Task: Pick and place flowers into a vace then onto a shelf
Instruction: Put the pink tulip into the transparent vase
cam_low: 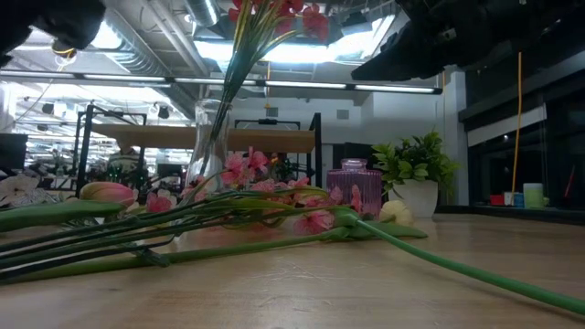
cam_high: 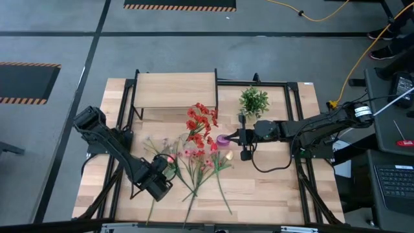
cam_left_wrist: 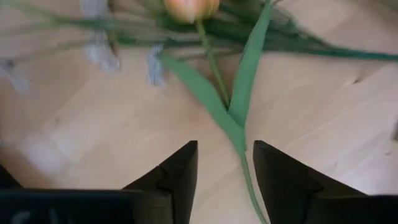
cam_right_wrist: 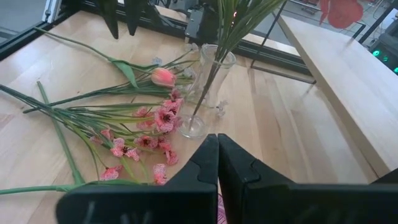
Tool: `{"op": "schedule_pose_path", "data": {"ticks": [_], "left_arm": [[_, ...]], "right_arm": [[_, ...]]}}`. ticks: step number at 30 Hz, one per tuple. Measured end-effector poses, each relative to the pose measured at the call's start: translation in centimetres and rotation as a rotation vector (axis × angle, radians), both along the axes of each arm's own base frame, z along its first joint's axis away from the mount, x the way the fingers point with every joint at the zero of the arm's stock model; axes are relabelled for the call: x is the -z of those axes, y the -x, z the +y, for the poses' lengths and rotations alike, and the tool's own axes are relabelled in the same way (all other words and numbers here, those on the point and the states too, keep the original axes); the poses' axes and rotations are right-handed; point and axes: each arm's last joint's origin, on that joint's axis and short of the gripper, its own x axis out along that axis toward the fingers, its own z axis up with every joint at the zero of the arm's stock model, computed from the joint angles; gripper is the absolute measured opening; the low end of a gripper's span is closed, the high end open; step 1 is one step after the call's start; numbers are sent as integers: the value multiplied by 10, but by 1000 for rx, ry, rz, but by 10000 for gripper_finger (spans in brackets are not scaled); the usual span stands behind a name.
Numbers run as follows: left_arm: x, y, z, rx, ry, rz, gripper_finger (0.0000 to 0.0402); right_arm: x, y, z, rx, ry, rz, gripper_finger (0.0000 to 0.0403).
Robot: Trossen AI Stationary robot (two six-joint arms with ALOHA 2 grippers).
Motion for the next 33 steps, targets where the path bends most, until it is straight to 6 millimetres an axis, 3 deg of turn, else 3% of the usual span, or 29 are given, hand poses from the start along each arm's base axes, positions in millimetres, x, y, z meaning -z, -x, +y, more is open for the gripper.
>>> {"op": "schedule_pose_path", "data": {"ticks": [12,33], "left_arm": [[24,-8,-21,17,73,4,157],[55,-13,-26,-14,2,75,157]], "right_arm": [[0,0,0,1,-1,0,3],[0,0,0,1,-5,-4,3]]}}
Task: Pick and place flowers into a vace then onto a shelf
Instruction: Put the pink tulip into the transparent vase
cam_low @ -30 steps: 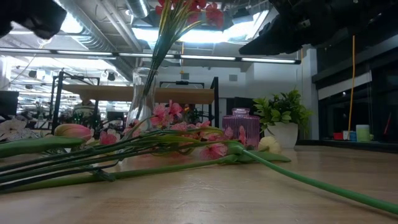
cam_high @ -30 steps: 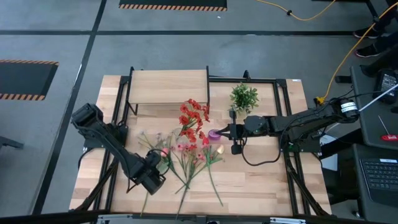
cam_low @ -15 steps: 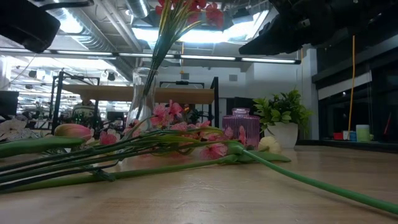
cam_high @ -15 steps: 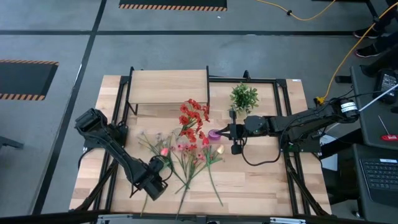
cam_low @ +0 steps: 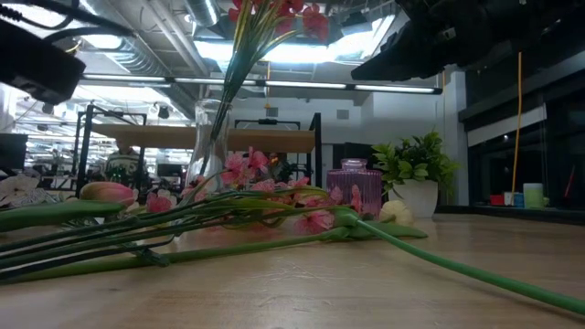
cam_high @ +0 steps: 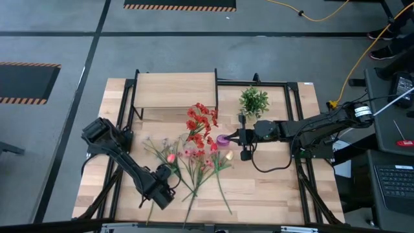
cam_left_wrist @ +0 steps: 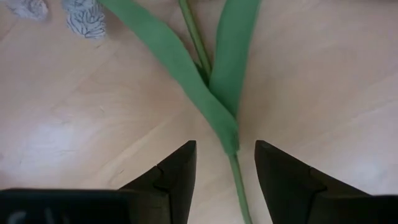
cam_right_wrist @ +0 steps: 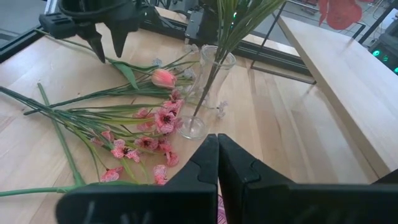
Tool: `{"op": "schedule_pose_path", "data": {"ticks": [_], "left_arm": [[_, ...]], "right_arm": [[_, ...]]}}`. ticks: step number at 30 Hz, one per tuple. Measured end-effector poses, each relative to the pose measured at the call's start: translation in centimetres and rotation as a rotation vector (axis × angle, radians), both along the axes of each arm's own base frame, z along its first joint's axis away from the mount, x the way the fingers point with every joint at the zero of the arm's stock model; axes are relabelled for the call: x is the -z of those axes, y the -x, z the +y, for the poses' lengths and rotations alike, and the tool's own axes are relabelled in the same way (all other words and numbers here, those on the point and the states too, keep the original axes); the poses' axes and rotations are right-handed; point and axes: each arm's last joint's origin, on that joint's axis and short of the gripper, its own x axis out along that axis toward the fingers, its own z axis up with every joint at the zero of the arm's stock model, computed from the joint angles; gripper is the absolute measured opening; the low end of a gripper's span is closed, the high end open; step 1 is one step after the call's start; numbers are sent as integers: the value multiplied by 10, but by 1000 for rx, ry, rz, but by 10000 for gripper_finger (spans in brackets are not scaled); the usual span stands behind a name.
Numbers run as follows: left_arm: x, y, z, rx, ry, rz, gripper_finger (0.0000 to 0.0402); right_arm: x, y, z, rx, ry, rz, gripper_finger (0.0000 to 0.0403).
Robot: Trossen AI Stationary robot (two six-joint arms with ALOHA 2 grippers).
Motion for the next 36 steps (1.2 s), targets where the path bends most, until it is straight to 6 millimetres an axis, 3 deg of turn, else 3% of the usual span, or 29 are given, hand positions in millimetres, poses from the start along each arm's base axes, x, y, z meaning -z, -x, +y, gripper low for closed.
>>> {"op": "schedule_pose_path", "data": {"ticks": [11,22,30,36], "left_arm": [[8,-3,-4,-47,22,2,144],[8,-5,-5,-89,44,-15,11],[4,4,-9,-89,25,-29,5],[-23,23,-11,-91,0,-88,4]], "right_arm": [[0,0,0,0,0,0,3],[-1,0,2,-55,-20,-7,3],[-1,0,2,-56,-19,-10,3],[-1,0,2,-57,-19,-10,3]]}}
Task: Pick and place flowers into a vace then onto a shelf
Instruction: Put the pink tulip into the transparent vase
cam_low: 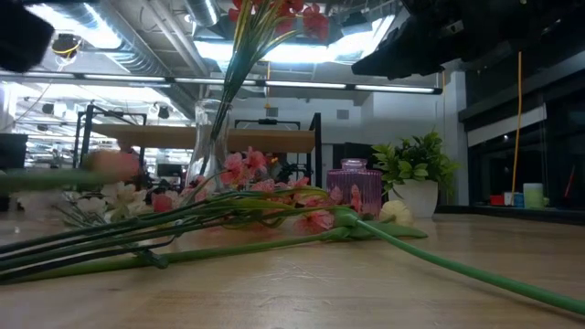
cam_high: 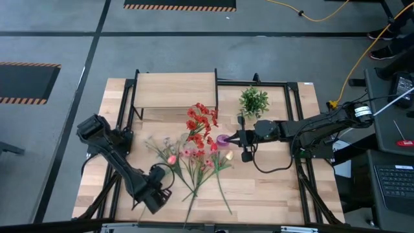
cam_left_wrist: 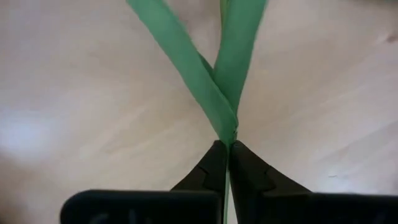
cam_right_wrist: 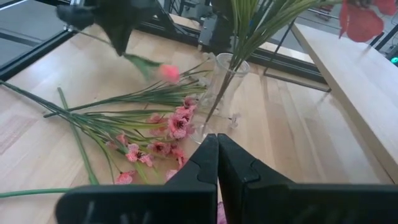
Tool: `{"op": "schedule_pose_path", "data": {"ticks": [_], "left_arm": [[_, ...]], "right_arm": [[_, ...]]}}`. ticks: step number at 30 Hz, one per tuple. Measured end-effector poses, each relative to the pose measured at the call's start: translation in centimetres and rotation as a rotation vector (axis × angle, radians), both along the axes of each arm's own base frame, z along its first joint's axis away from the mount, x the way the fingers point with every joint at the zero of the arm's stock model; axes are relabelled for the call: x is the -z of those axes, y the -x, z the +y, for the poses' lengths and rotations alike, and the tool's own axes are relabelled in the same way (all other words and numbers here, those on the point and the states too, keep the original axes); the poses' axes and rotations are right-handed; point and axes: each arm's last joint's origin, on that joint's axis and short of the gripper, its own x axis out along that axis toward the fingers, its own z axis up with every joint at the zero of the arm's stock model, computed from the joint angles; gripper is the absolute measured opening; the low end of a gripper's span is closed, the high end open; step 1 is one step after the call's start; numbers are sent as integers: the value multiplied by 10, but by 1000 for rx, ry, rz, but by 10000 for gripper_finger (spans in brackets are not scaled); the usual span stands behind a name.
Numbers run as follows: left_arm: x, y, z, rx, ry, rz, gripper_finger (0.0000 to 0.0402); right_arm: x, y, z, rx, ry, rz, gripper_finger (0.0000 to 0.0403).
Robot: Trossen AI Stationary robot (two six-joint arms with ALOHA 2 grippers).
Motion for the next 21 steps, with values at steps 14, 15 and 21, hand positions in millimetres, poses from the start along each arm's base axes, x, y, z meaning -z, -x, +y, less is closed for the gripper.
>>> {"op": "schedule_pose_path", "data": {"ticks": [14,15,21], "left_arm": [[-59,26,12,273,-290,-414,4],[-62,27,14,288,-313,-423,4],[-72,32,20,359,-435,-487,4]], "right_arm": [[0,0,0,-1,1,-3,3],[0,0,0,-2,1,-3,3],[0,0,0,-2,2,-3,3]]}}
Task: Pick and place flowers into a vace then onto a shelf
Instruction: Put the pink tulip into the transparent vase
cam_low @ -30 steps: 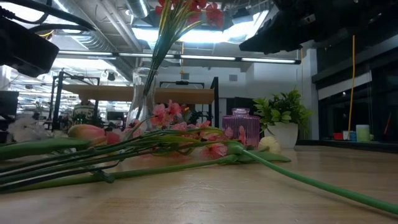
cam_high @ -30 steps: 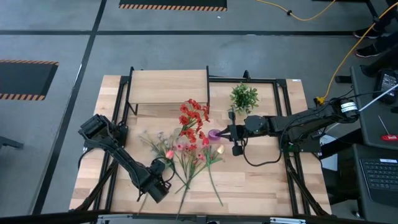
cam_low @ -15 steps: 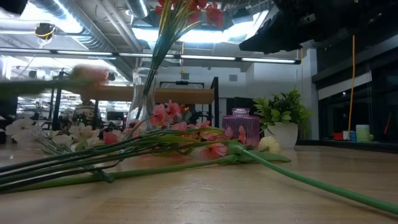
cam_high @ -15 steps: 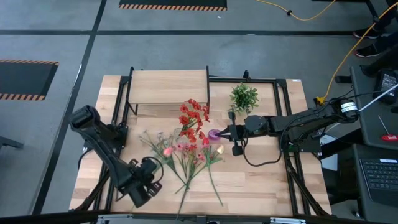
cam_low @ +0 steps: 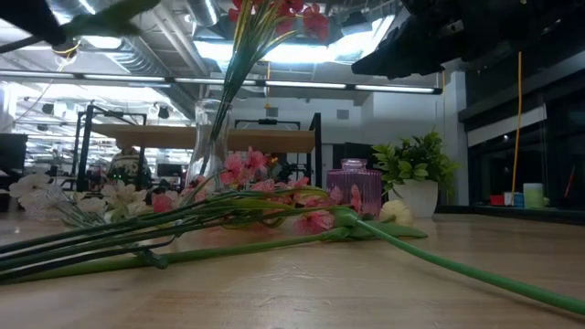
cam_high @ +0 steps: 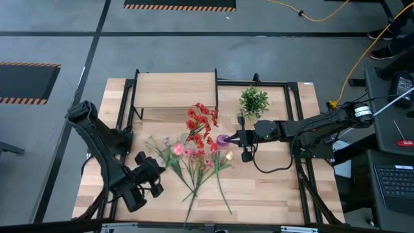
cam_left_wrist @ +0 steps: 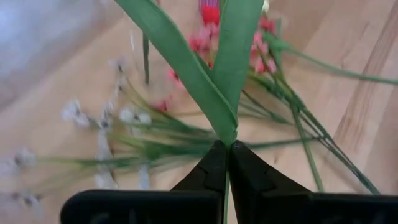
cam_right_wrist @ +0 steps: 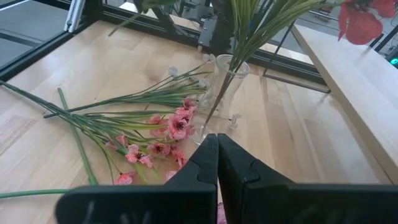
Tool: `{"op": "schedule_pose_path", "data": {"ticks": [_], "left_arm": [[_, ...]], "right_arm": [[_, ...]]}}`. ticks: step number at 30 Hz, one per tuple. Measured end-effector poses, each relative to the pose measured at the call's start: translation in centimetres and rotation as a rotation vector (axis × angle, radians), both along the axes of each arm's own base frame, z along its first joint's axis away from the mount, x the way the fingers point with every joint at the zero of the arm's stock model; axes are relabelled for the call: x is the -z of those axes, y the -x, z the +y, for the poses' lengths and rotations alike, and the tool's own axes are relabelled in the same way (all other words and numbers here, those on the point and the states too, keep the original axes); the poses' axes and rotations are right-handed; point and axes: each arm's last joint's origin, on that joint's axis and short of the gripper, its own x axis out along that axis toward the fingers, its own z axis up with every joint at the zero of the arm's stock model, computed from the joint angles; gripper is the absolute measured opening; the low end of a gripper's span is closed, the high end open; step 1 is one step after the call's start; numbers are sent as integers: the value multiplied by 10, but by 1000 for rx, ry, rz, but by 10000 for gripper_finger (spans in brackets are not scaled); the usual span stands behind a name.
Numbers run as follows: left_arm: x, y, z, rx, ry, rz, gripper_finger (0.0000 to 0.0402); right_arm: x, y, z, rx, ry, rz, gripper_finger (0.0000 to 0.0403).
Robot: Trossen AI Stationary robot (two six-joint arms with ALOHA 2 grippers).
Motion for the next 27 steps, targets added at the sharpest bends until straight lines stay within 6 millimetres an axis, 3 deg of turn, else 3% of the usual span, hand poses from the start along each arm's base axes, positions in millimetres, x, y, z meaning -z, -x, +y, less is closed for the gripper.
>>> {"op": "schedule_pose_path", "data": {"ticks": [12,27], "left_arm": [[-4,7,0,23,-114,-80,3],[-11,-2,8,65,-256,-130,2]], "right_arm": [[0,0,0,-1,1,1,3],[1,-3,0,-17,52,-17,3]]}}
